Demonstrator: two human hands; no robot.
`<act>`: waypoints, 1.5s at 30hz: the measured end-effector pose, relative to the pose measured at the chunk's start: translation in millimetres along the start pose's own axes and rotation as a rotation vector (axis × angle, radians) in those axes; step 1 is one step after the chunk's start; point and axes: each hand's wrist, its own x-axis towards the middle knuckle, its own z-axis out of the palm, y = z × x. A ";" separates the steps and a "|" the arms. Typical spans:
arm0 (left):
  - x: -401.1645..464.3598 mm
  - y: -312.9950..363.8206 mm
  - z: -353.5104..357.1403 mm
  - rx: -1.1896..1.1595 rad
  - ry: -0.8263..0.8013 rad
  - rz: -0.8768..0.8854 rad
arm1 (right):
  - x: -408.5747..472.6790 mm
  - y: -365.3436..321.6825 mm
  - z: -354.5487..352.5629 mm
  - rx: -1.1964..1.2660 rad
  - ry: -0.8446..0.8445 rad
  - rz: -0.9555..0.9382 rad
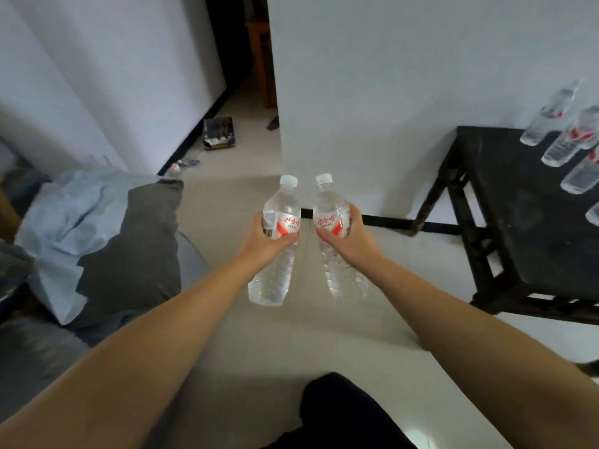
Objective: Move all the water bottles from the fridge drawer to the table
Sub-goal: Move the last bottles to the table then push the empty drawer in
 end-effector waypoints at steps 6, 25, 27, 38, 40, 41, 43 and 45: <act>89.8 20.5 33.0 0.040 -0.158 0.043 | 81.5 18.0 -29.9 -0.001 0.112 0.095; 382.6 176.8 230.0 0.144 -0.431 0.126 | 316.7 47.0 -219.7 -0.041 0.411 0.273; 401.6 180.9 256.9 0.189 -0.483 0.115 | 327.9 58.3 -236.4 -0.042 0.455 0.327; 547.1 262.3 410.0 0.342 -0.891 0.284 | 423.0 96.4 -333.7 0.175 0.833 0.527; 571.0 286.6 438.3 0.377 -0.955 0.342 | 443.3 97.7 -348.8 0.190 0.923 0.538; 578.3 295.2 449.6 0.379 -0.981 0.370 | 448.8 97.3 -353.6 0.198 0.961 0.535; 589.1 309.5 472.2 0.378 -1.023 0.414 | 456.5 98.1 -362.2 0.219 1.024 0.539; 595.9 320.9 503.2 0.392 -1.070 0.452 | 462.8 108.6 -375.7 0.235 1.128 0.586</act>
